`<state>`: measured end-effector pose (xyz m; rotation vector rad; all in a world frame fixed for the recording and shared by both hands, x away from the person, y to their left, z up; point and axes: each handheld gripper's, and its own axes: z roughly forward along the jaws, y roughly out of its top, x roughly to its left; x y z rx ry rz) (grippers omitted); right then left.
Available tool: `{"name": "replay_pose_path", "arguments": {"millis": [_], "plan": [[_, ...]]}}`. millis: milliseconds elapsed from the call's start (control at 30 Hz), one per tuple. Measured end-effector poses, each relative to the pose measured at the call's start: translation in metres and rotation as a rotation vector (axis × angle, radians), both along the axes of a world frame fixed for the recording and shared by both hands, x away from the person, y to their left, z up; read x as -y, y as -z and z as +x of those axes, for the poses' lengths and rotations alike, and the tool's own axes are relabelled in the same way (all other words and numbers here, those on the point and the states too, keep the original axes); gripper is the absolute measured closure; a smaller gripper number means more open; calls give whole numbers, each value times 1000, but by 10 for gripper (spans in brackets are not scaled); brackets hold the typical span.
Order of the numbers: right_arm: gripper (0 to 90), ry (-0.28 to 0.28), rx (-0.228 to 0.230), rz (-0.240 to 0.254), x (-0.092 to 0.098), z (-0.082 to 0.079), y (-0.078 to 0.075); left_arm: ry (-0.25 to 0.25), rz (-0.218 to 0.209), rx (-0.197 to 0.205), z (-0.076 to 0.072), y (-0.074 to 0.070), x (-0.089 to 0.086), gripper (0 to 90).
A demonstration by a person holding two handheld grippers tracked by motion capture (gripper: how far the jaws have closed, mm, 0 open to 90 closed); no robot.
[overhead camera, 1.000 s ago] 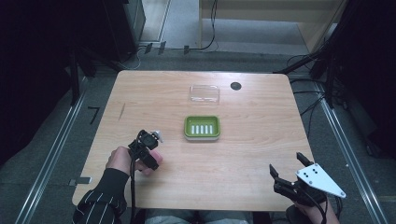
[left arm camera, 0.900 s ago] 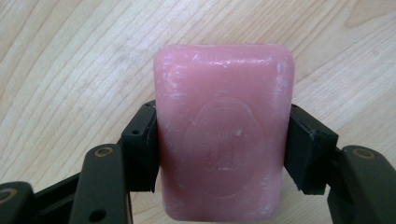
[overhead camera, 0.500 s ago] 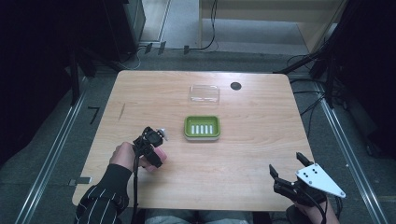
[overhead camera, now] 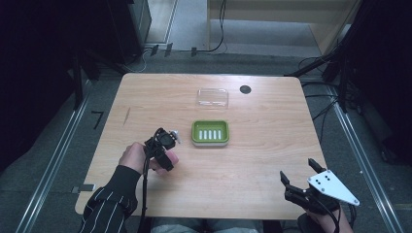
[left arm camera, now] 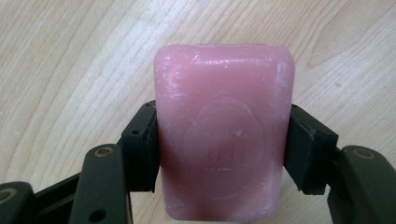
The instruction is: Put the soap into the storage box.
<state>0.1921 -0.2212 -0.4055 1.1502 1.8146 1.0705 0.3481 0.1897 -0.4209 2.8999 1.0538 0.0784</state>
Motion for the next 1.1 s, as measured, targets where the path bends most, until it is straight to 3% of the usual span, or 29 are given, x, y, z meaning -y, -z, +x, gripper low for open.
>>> {"name": "replay_pose_path", "arguments": {"millis": [1100], "plan": [[136,0,3,6,1,0,0,142,15,-15,17,-8,31,386]]}}
